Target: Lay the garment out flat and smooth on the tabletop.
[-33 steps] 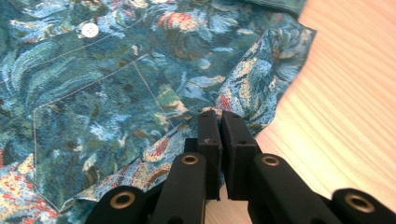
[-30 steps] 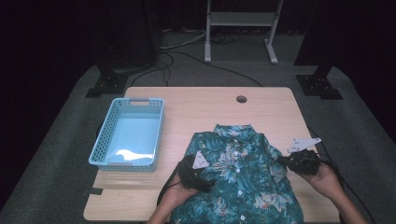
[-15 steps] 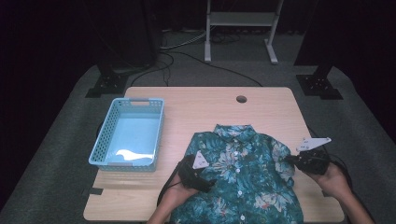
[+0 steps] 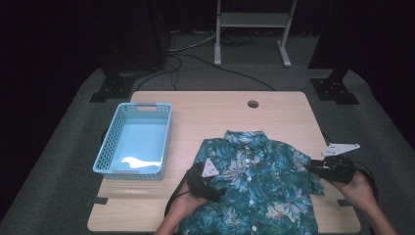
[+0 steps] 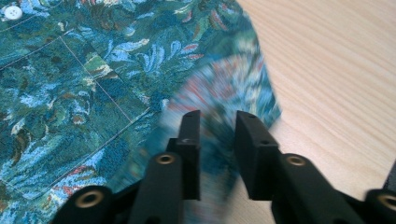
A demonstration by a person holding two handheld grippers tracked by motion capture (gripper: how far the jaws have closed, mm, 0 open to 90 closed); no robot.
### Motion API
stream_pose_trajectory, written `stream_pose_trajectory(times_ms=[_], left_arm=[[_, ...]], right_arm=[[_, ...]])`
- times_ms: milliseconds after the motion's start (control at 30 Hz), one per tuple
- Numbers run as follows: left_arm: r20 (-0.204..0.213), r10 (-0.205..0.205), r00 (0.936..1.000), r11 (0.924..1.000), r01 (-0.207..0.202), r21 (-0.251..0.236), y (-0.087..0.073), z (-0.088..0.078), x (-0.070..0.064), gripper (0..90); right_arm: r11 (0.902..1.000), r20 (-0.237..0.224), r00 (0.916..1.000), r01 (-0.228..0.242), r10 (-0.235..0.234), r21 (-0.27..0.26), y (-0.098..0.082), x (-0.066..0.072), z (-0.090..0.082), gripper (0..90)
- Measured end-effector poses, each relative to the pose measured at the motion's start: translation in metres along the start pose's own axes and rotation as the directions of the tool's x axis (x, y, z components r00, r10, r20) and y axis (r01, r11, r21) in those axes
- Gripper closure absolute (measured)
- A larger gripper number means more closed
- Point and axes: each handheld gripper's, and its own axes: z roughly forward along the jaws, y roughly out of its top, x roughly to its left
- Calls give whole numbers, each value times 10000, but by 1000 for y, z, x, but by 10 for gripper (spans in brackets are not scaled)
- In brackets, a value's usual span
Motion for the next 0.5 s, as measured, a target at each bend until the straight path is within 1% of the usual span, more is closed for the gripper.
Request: stream_pose_trajectory(times_ms=[33, 100, 200, 267, 367, 500], left_arm=[[0, -12, 10000, 10000, 12, 1, 0, 0, 0, 110], [-1, -8, 10000, 10000, 8, 2, 0, 0, 0, 110], [-15, -22, 10000, 10000, 22, -2, 0, 0, 0, 110], [-19, -27, 10000, 10000, 27, -4, 0, 0, 0, 110], [-18, -27, 10000, 10000, 27, -4, 0, 0, 0, 110], [-21, -25, 10000, 10000, 25, -3, 0, 0, 0, 110]], right_arm=[[10000, -20, 10000, 35, -35, -7, 0, 1, -1, 700], [9999, 94, 9999, 144, -144, -3, 1, 3, -2, 680], [9999, -65, 9999, 92, -92, -57, 1, 5, -3, 659], [9999, -238, 9996, 134, -135, -31, 1, 7, -2, 645], [9996, -474, 9985, 266, -265, 0, 1, 15, 1, 614], [9992, -996, 9942, 410, -406, 23, 1, 28, 7, 562]])
